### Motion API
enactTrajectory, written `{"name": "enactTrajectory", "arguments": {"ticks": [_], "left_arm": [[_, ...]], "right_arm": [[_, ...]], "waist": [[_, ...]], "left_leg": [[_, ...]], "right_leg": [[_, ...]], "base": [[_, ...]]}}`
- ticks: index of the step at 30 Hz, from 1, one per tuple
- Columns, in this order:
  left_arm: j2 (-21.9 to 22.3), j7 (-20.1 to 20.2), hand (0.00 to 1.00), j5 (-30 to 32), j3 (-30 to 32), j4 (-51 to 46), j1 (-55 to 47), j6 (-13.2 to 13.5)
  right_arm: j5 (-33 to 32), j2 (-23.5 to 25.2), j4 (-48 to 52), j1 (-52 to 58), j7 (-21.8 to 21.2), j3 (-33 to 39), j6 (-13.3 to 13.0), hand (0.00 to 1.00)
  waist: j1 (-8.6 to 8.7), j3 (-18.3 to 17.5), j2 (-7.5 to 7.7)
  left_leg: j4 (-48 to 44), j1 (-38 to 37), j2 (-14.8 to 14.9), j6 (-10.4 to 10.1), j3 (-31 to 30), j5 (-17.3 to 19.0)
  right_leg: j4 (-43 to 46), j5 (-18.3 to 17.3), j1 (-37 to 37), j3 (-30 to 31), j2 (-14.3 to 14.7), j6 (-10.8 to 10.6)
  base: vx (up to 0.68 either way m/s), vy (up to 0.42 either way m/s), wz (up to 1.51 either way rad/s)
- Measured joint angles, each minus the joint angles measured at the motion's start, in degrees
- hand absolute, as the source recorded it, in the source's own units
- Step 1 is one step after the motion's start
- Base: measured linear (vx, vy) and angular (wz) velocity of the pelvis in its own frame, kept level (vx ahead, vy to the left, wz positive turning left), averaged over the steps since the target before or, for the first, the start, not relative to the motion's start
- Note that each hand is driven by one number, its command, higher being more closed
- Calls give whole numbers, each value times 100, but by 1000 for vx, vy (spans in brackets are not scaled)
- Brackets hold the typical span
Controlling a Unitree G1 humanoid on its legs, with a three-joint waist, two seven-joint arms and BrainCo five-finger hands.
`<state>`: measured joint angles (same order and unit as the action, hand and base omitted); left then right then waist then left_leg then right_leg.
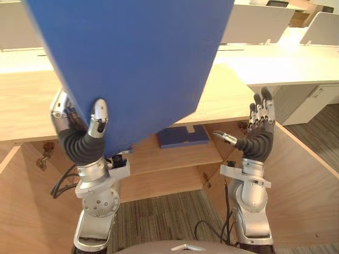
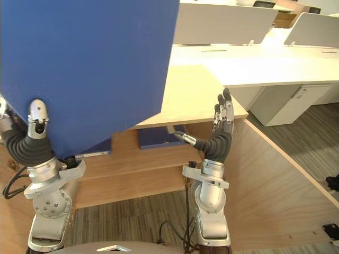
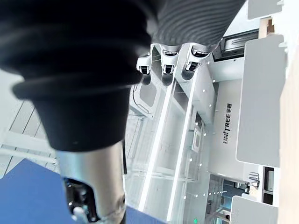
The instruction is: Walk over to the cabinet, pick up the folder, carry it to the office cabinet, place the folder inside the office cabinet, then close the office cabinet door
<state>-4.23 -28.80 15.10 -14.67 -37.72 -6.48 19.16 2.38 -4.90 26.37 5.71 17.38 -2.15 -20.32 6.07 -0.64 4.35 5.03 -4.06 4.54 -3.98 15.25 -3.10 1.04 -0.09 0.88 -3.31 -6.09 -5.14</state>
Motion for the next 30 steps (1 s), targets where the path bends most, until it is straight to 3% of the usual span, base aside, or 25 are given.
{"name": "enactTrajectory", "arguments": {"ticks": [8,21,26,27,30], "left_arm": [[-35,680,100,-500,-252,532,-195,8],[-272,1299,100,-725,-338,1011,-256,59],[-394,1379,100,-759,-325,1153,-254,136],[-470,1408,100,-758,-309,1158,-254,137],[-636,1424,100,-757,-170,1204,-253,197]], "right_arm": [[-856,-497,-83,-475,-499,-113,-67,0],[-2466,-1016,-894,-942,-1699,-246,-75,0],[-3063,-1444,-1217,-940,-2240,-469,89,0],[-3222,-1549,-1270,-940,-2346,-528,155,100],[-3633,-1845,-1414,-940,-2686,-729,343,100]], "waist": [[-126,2,6],[-239,-40,81],[-261,-97,150],[-260,-101,156],[-274,-102,157]], "left_leg": [[2,48,-2,1,-135,-67],[3,207,3,14,-282,-199],[4,273,4,16,-298,-231],[6,299,3,13,-318,-246],[6,308,3,14,-335,-263]], "right_leg": [[5,-22,23,-101,-8,-44],[17,18,-55,-241,-10,-47],[8,29,-106,-243,-10,-68],[-2,38,-116,-254,-10,-77],[-19,68,-110,-287,-10,-56]], "base": [[-15,1,7],[-9,0,5],[-4,1,1],[-13,5,6],[-11,3,3]]}}
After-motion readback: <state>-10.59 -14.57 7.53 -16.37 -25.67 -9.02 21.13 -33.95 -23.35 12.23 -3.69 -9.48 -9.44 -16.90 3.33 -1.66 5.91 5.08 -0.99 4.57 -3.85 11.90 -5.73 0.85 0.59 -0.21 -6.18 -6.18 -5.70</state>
